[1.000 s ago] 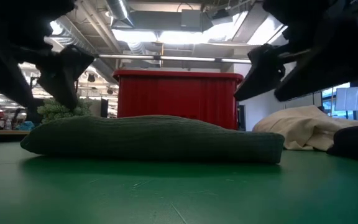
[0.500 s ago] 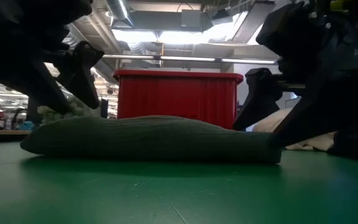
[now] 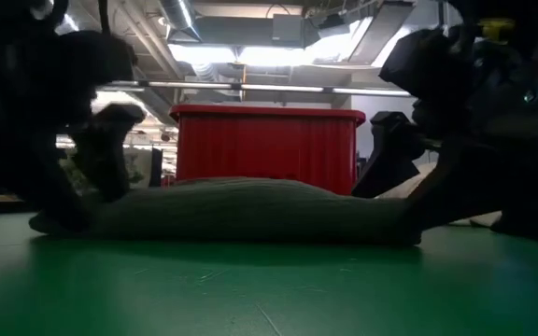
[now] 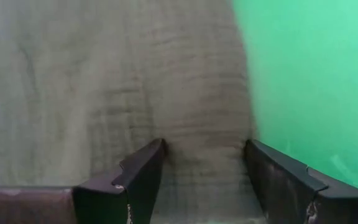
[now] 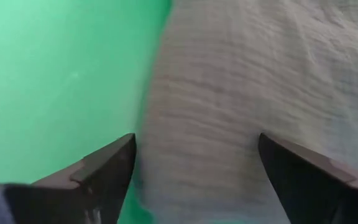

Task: Fold laundry
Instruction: Fold the green polo shirt

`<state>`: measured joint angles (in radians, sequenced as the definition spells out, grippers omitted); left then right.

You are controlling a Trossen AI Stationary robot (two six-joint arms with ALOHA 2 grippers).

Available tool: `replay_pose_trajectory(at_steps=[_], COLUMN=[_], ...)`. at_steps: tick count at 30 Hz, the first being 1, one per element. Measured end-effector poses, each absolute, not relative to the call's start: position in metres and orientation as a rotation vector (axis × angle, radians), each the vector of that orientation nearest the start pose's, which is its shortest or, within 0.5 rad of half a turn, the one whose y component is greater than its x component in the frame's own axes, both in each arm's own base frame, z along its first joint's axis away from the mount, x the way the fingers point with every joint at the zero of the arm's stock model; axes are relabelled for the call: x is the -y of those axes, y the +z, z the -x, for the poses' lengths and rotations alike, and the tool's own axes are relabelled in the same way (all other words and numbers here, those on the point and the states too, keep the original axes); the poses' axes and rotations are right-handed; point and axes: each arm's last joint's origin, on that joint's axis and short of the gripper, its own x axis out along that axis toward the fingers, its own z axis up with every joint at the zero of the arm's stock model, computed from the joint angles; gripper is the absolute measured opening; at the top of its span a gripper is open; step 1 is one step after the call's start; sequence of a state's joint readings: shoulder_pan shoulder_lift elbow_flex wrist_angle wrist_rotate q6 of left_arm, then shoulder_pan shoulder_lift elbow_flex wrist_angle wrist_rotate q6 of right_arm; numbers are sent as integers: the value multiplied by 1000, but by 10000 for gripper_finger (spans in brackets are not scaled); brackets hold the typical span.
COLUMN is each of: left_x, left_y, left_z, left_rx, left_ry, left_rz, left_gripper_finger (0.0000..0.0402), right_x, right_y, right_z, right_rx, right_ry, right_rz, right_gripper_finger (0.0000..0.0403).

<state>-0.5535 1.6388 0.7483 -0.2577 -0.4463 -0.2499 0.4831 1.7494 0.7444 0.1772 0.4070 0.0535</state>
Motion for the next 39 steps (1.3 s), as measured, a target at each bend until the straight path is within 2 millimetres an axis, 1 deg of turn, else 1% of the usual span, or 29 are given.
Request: replay_pose_trajectory(at_steps=[4,7,10,12,14,18,19,21,23,27,30,34,37,39], left_x=[136,136,136,136,136,139,140,144,152,175,194,219,230,233], left_y=[118,117,116,116,116,115,115,115,118,130,145,170,191,204], left_z=[-247,-247,-247,-247,-246,-245,-244,-243,-243,-245,-249,-253,-256,-258], left_rx=[-1006,-995,-977,-974,-975,-979,-978,-970,-966,-981,-967,-945,-933,-919], left_ry=[77,98,129,144,153,156,157,149,115,-24,-127,-251,-300,-327], left_rz=[-311,-320,-327,-318,-296,-252,-235,-189,-147,-72,-1,51,45,30], left_gripper_finger=[225,221,197,169,133,37,20,12,8,5,4,3,2,2], right_x=[-135,-134,-134,-134,-134,-135,-135,-138,-143,-164,-184,-207,-219,-223], right_y=[118,117,116,116,116,116,116,118,122,132,142,157,168,175], right_z=[-282,-280,-280,-280,-280,-279,-280,-281,-282,-282,-280,-277,-277,-278], right_rx=[-754,-773,-783,-786,-786,-790,-795,-800,-799,-781,-764,-762,-764,-764], right_ry=[43,44,47,47,46,47,52,76,112,216,308,381,410,413], right_rz=[312,321,323,323,313,263,245,202,150,110,99,115,126,134], right_gripper_finger=[288,243,192,156,118,31,17,13,14,7,5,4,3,2])
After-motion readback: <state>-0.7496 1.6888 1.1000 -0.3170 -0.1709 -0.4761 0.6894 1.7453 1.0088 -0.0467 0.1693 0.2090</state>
